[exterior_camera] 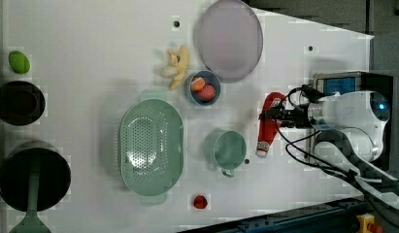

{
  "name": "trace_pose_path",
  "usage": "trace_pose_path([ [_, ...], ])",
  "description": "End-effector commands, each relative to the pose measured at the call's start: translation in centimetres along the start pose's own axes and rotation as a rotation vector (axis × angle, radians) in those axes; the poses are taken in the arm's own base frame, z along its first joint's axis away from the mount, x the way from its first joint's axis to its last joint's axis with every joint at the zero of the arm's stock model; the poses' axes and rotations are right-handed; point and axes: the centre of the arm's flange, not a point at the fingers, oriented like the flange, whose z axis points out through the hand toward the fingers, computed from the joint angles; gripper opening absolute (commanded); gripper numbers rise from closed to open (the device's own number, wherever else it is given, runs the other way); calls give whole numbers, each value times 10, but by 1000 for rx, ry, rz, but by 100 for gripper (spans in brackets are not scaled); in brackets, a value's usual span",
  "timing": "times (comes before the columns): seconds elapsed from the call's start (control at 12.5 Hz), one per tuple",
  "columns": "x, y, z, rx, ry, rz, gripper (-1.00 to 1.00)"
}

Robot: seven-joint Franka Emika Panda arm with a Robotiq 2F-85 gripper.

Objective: Pick ketchup from strainer and place it on the table

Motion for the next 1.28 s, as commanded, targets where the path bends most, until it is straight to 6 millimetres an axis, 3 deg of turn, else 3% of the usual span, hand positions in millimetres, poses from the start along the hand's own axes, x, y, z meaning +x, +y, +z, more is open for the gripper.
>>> trace_pose_path([
  [0.08,12,2,-18,16,51,-33,100],
  [0.16,15,2,-27,15,68,-31,100],
  [0.32,28,2,-67,14,134,-13,100],
  [0.64,44,2,-163,50,170,159,100],
  [1.04,48,-3,-301,127,117,325,100],
  [1.28,45,0,-360,132,120,359,100],
])
